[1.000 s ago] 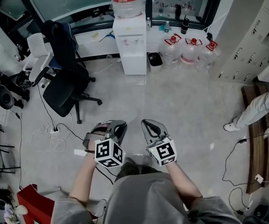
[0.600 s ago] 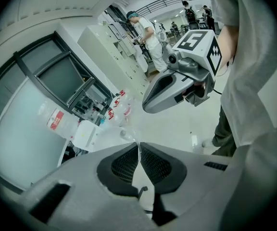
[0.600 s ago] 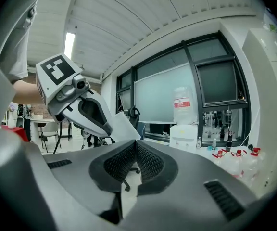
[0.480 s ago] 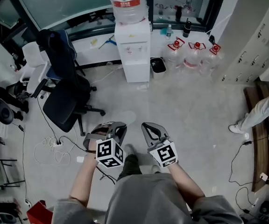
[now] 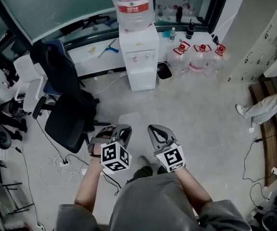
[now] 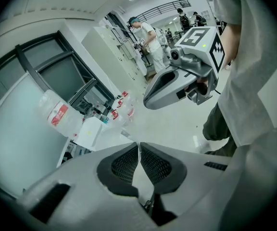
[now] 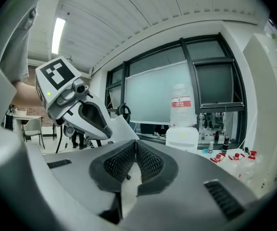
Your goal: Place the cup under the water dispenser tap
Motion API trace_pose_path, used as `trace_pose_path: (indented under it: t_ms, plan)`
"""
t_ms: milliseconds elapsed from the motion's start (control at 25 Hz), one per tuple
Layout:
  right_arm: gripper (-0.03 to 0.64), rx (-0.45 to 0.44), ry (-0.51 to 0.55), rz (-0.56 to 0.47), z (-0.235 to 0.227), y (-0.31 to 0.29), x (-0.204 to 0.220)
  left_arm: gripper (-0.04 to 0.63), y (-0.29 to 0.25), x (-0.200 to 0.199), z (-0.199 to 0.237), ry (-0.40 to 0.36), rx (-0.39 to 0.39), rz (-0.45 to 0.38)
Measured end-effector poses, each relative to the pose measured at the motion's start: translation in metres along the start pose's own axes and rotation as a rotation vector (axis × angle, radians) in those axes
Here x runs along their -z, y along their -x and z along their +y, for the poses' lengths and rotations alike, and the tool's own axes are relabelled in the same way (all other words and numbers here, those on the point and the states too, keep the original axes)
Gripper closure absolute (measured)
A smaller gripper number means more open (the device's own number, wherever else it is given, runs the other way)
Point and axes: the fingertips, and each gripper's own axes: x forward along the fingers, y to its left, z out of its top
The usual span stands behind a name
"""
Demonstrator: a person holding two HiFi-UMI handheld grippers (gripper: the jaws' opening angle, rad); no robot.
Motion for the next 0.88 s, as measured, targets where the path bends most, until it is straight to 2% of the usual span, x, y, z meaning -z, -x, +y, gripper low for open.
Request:
trace_pose_path:
  t_ms: [240,480,680,880]
  plan:
    - [0.606,0.033,0.0,0.023,-0.005,-0.032,-0.003,0.575,-0.017,0.024,0.028,0.051,0.006,-0.041]
    - [0.606,0.062,-0.018,0.028,-0.03,-0.061,0.0,0.575,-0.046,0.027,0.055,0.194,0.0,-0.105]
    - [0.606,0.069,-0.036,0.029,-0.064,-0.096,0.005,0.575,-0.077,0.021,0.08,0.238,0.014,-0.103]
    - [0.606,0.055,-0.048,0.014,-0.111,-0.136,0.003,0.575,-0.118,0.011,0.119,0.25,0.025,-0.086]
